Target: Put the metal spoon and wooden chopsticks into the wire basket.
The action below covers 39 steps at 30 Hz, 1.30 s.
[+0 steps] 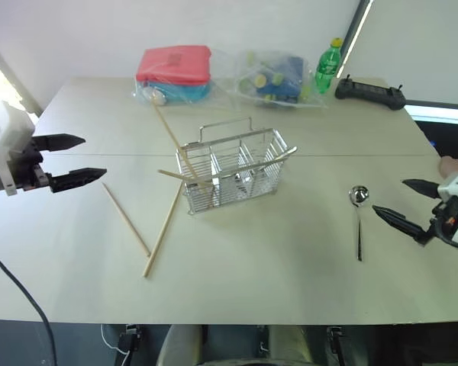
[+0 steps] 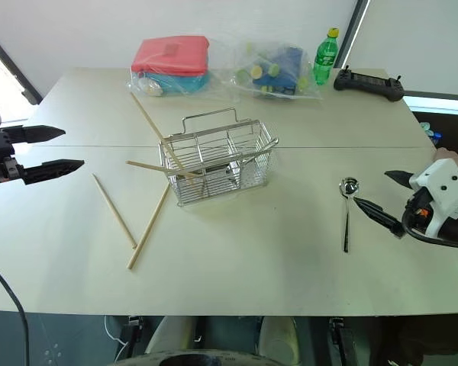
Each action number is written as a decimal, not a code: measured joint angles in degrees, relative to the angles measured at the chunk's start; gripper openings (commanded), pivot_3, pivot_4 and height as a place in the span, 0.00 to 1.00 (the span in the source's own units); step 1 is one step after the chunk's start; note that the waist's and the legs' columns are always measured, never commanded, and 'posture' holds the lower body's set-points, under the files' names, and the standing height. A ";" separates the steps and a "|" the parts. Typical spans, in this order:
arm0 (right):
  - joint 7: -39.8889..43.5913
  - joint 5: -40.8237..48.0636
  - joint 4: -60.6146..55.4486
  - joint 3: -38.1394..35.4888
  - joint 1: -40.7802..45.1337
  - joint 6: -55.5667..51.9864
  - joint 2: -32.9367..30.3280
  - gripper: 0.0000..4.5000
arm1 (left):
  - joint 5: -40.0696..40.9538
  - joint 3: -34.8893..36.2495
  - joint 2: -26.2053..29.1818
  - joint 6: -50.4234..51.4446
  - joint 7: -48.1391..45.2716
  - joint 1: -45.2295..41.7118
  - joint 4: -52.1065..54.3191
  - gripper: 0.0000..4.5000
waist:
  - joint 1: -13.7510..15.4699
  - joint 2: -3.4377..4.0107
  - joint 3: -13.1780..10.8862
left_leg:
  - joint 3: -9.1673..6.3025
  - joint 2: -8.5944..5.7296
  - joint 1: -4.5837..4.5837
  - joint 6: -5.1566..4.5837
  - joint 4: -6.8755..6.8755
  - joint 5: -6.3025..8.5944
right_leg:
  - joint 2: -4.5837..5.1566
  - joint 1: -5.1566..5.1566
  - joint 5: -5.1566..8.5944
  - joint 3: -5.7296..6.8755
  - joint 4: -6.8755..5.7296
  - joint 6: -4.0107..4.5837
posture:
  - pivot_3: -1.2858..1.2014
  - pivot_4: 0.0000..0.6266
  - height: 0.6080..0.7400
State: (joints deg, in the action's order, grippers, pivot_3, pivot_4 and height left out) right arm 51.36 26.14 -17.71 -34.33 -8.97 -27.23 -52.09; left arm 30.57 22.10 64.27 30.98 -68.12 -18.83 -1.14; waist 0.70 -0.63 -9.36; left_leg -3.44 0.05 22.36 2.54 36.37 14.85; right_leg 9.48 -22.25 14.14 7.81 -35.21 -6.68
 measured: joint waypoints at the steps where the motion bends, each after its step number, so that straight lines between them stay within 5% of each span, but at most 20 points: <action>1: -0.24 0.01 -0.09 0.01 0.02 -0.08 0.00 0.99 | 0.09 -0.10 -0.08 0.11 0.16 -0.14 0.04 1.00 | 0.01 0.00 0.00 | 0.00 0.00 0.00 0.00 0.00 0.00 | 0.00 0.00 0.00 0.00 0.00 0.00 | 0.52 0.24 0.53; 9: -9.93 0.54 -0.28 1.29 7.96 -9.33 0.62 0.99 | 11.52 -1.81 -4.07 10.56 3.00 -7.91 13.28 1.00 | -0.02 -0.06 0.01 | -0.02 0.00 0.04 0.00 0.27 0.00 | 0.00 0.11 -0.03 -0.01 -0.04 0.01 | 0.52 0.24 0.53; 15: -24.96 4.11 -6.36 3.14 14.00 -27.04 9.47 0.99 | 20.81 -8.37 -8.57 17.33 4.23 -13.61 21.65 1.00 | 0.00 -0.07 0.02 | -0.09 0.00 0.03 -0.01 0.32 -0.01 | -0.05 0.10 -0.15 -0.01 -0.19 0.22 | 0.52 0.24 0.53; 24: -41.66 1.43 -2.43 10.20 20.98 -41.34 21.55 0.99 | 18.39 -17.34 -13.56 16.26 3.96 -16.64 20.11 1.00 | -0.10 -0.03 0.03 | -0.05 -0.01 0.15 -0.02 0.56 0.00 | -0.07 0.02 -0.18 -0.10 -0.25 0.27 | 0.52 0.24 0.53; 39: -40.51 -1.08 17.80 9.72 36.82 -51.47 14.85 0.99 | 18.95 -17.32 -13.66 17.55 4.82 -17.55 20.69 1.00 | -0.68 -0.02 0.03 | -0.07 -0.02 0.14 -0.06 0.50 0.01 | -0.10 -0.01 -0.14 -0.10 -0.25 0.20 | 0.52 0.24 0.53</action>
State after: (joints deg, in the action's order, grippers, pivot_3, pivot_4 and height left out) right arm 10.86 25.06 0.09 -24.61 27.85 -78.69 -37.25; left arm 49.52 4.78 50.61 48.53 -63.30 -36.37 19.55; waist 0.03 -0.65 -9.33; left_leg -3.51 0.03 22.51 2.47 36.86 14.86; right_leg 9.38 -22.26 14.01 7.71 -35.46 -6.48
